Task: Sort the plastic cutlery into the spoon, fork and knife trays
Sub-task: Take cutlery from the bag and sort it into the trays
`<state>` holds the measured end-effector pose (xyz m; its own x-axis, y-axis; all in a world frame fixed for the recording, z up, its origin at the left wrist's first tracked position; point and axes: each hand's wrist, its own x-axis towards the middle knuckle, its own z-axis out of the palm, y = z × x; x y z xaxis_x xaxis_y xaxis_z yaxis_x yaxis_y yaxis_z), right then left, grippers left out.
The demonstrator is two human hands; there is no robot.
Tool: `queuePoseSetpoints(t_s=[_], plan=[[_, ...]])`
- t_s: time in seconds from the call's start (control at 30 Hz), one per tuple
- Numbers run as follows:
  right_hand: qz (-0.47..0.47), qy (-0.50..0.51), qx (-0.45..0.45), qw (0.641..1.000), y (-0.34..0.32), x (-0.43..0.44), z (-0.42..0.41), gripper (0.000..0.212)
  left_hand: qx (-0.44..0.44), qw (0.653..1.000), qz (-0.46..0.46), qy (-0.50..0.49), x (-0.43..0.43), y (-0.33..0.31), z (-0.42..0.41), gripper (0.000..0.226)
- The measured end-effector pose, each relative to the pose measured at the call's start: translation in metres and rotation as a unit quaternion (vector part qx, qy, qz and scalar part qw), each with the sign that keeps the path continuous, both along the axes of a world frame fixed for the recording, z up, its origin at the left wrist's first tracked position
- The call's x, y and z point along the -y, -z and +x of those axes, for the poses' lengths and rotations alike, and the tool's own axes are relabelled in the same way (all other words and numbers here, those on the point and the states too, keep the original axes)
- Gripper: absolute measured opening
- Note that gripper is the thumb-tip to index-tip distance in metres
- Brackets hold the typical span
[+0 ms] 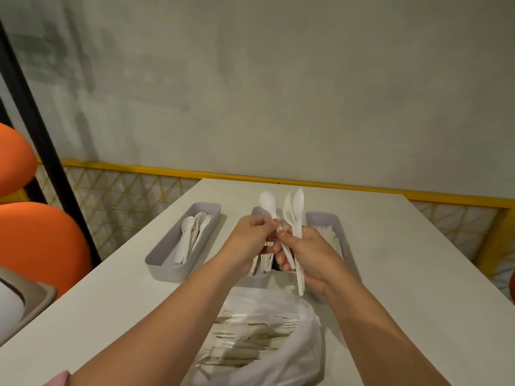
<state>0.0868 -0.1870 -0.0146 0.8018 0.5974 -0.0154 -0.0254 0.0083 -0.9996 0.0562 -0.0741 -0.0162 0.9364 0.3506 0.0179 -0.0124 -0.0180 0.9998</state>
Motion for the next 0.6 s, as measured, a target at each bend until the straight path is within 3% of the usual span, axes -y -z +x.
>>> queuePoseSetpoints(t_s=[0.17, 0.3, 0.47, 0.6], plan=[[-0.021, -0.020, -0.041, 0.999, 0.004, -0.016, -0.006, 0.023, -0.003, 0.996, -0.028, -0.086, -0.042, -0.007, -0.005, 0.025], [-0.076, -0.002, -0.025, 0.997, 0.007, -0.018, -0.002, 0.025, -0.038, 0.986, 0.006, -0.160, -0.102, -0.007, -0.002, 0.022], [-0.053, -0.032, -0.085, 0.994, 0.006, -0.022, 0.002, 0.024, -0.133, 0.949, 0.132, -0.252, -0.152, 0.022, 0.008, 0.027], [0.013, -0.076, -0.198, 0.977, 0.004, -0.024, 0.005, 0.030, -0.178, 0.920, 0.215, -0.276, -0.154, 0.047, 0.014, 0.023]])
